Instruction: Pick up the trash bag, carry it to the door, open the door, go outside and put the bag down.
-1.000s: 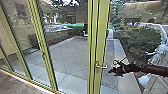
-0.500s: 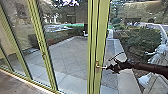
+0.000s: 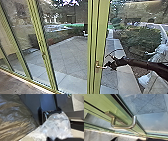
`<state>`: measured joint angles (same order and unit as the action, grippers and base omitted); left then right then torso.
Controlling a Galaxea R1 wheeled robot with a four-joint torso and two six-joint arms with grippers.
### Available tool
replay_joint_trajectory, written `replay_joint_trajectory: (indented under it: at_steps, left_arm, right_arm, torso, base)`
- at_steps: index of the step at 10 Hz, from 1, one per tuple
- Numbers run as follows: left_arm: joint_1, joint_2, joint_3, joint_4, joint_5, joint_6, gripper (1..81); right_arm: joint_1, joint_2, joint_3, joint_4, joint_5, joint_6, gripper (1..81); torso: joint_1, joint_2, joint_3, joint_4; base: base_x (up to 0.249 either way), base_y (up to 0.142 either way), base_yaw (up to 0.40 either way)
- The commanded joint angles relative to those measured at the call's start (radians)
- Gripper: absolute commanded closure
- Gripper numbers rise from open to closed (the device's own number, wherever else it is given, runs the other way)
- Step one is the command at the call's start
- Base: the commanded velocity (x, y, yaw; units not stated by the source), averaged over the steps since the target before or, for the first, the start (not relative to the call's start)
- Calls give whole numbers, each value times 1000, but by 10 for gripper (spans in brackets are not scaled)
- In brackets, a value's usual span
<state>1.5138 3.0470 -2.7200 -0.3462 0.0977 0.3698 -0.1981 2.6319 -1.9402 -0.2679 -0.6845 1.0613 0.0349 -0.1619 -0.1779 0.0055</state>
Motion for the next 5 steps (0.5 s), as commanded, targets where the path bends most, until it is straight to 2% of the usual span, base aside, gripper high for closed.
replay_joint_trajectory:
  at_steps: [1,5]
  left_arm:
    - [-34,1,0,-14,79,5,811]
    - [-31,0,-1,-13,79,5,811]
  right_arm:
    - [200,22,-48,6,-26,9,10]
    - [205,36,-66,16,-24,11,10]
  torso:
    - [0,0,0,0]
    - [-2,-1,0,0]
  base:
    - [0,0,0]
    - [137,0,0]
